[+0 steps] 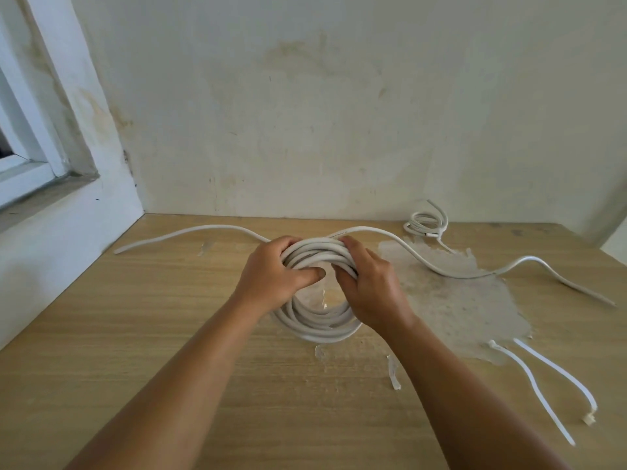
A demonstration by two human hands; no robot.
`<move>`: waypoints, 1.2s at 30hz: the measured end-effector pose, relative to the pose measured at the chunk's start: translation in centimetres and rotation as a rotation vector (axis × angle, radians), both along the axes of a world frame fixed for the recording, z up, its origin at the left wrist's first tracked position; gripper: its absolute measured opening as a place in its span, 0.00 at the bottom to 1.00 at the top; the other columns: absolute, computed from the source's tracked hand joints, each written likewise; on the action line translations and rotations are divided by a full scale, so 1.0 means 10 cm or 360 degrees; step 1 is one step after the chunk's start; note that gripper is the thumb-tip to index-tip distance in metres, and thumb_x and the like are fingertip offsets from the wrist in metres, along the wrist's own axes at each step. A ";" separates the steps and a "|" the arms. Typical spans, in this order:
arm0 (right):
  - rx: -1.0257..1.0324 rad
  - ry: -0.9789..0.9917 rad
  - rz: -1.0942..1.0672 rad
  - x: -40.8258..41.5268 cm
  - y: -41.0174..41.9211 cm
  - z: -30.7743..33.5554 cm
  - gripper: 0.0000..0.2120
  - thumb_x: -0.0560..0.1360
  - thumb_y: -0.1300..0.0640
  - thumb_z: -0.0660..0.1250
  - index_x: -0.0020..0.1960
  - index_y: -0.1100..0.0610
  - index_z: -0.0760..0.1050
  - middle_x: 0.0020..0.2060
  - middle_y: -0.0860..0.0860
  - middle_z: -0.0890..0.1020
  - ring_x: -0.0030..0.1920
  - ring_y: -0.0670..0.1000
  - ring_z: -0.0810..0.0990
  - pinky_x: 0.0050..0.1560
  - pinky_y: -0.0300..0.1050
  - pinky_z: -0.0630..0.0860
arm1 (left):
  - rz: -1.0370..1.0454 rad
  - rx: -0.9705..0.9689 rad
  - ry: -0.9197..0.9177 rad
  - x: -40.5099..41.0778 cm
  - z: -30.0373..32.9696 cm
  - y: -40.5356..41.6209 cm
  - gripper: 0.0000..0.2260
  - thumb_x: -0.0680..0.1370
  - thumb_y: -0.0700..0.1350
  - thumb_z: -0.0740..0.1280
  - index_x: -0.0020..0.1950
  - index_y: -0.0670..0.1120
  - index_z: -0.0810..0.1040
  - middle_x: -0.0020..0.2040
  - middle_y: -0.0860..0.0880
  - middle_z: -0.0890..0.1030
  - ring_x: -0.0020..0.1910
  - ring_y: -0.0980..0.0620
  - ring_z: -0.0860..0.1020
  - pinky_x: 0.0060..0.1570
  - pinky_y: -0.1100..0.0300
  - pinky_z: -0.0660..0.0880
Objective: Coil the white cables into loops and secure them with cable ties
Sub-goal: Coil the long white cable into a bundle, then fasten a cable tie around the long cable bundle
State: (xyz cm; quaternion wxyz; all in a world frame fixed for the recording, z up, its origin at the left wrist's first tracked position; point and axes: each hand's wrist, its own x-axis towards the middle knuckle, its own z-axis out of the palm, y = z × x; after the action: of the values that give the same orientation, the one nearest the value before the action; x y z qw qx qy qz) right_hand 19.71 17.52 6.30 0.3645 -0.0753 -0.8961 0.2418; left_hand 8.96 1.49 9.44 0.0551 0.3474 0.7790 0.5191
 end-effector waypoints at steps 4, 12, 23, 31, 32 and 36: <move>-0.0156 0.0061 -0.0149 0.15 0.08 0.01 0.18 0.80 0.56 0.69 0.69 0.54 0.74 0.43 0.46 0.80 0.40 0.46 0.77 0.43 0.34 0.69 | -0.0221 0.0327 -0.0101 0.12 -0.19 0.05 0.35 0.75 0.60 0.74 0.78 0.65 0.62 0.53 0.57 0.83 0.48 0.54 0.85 0.56 0.51 0.81; -0.0328 -0.0028 -0.0288 0.51 0.18 -0.01 0.17 0.80 0.53 0.68 0.68 0.52 0.74 0.37 0.41 0.78 0.36 0.39 0.78 0.39 0.28 0.70 | -0.0294 0.0335 0.0035 0.43 -0.15 0.29 0.19 0.81 0.48 0.69 0.71 0.60 0.72 0.31 0.57 0.81 0.26 0.53 0.78 0.32 0.66 0.74; -0.0518 -0.0299 -0.0760 1.23 0.41 -0.14 0.29 0.77 0.36 0.67 0.72 0.51 0.74 0.58 0.49 0.82 0.56 0.51 0.81 0.57 0.49 0.77 | -0.0180 0.0268 -0.0006 0.66 -0.39 0.54 0.18 0.81 0.48 0.70 0.71 0.58 0.75 0.33 0.58 0.81 0.25 0.53 0.78 0.30 0.65 0.76; -0.0343 -0.0854 -0.1331 1.79 0.72 -0.31 0.13 0.82 0.58 0.62 0.64 0.54 0.81 0.60 0.54 0.79 0.62 0.57 0.76 0.53 0.49 0.74 | -0.0123 0.0313 -0.0017 0.68 -0.40 0.58 0.18 0.81 0.48 0.70 0.71 0.55 0.76 0.40 0.54 0.82 0.25 0.56 0.77 0.27 0.67 0.74; -0.0311 -0.0900 -0.1337 1.80 0.73 -0.32 0.13 0.82 0.60 0.61 0.61 0.55 0.82 0.59 0.54 0.80 0.61 0.56 0.76 0.51 0.49 0.74 | -0.0119 0.0318 -0.0026 0.67 -0.41 0.58 0.18 0.81 0.48 0.70 0.71 0.55 0.76 0.41 0.53 0.82 0.25 0.55 0.77 0.28 0.67 0.74; -0.0266 -0.0965 -0.1314 1.71 0.73 -0.30 0.12 0.81 0.63 0.61 0.58 0.55 0.82 0.54 0.54 0.81 0.55 0.57 0.79 0.45 0.47 0.73 | -0.0084 0.0339 -0.0041 0.64 -0.43 0.54 0.18 0.81 0.48 0.70 0.71 0.55 0.76 0.37 0.53 0.81 0.25 0.56 0.76 0.28 0.67 0.74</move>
State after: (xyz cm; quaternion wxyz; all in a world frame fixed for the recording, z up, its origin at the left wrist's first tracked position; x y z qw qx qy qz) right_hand 36.82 24.82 3.32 0.1464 -0.5180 -0.8347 0.1158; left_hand 15.36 6.89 5.16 0.0416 0.3651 0.7091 0.6018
